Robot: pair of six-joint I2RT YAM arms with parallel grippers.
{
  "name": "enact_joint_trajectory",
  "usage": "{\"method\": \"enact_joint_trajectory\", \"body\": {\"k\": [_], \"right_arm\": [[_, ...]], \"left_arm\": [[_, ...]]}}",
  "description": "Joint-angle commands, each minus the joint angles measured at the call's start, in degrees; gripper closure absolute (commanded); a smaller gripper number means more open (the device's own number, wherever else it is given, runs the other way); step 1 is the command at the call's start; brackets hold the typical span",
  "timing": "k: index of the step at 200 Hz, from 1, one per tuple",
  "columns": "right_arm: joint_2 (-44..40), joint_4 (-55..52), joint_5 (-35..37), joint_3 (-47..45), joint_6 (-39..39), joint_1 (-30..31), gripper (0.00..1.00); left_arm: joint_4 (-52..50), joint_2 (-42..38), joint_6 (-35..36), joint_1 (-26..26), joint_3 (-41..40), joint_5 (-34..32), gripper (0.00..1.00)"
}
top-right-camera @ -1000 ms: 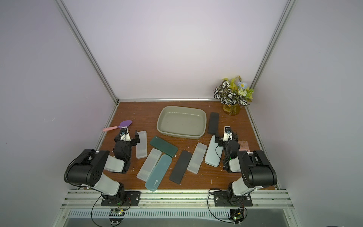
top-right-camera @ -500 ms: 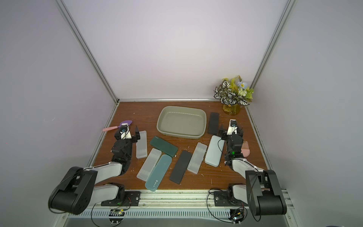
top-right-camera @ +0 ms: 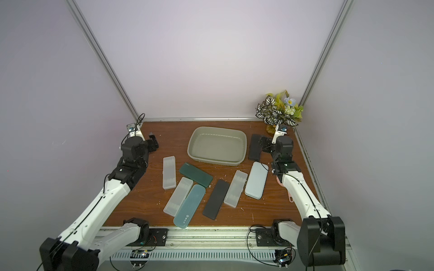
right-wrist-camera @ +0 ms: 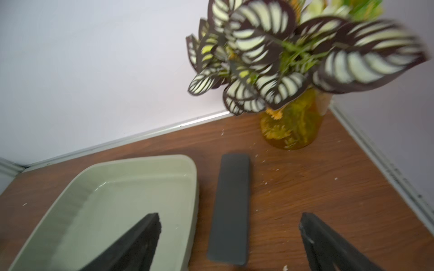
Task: Put the pencil case into the storage box
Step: Pick up the pencil case from the center of the board.
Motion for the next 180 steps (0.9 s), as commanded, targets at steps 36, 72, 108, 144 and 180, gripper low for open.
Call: {"method": "enact_joint_trajectory", "body": {"k": [36,72,108,144,180], "right_arm": [[-2.9,-16.3,-4.5,3.3,5.3,3.7,0.00],[-3.2,-20.8,-8.0,3.8,5.3,4.2,0.00],[-2.5,-23.5,-11.5,3.5,5.1,5.0,0.00],[-1.8,-24.3,-12.7,2.9,4.6,6.0,0.00],[-1.3,-24.3,-13.2,2.3,4.7,6.7,0.00]], "left_arm": [[-25.5,11.9,-14.6,10.6,9.9,16.4,0.22],[-29.4,20.2,-14.5,10.7,11.7,27.3,0.15],[-31.9,23.7,-12.9,7.3,9.8,28.2,0.10],[-32.7,25.3,-12.6,5.3,7.6,27.7,0.08],[-34.3,27.3,-12.1,4.4,7.7,26.2,0.07]]}}
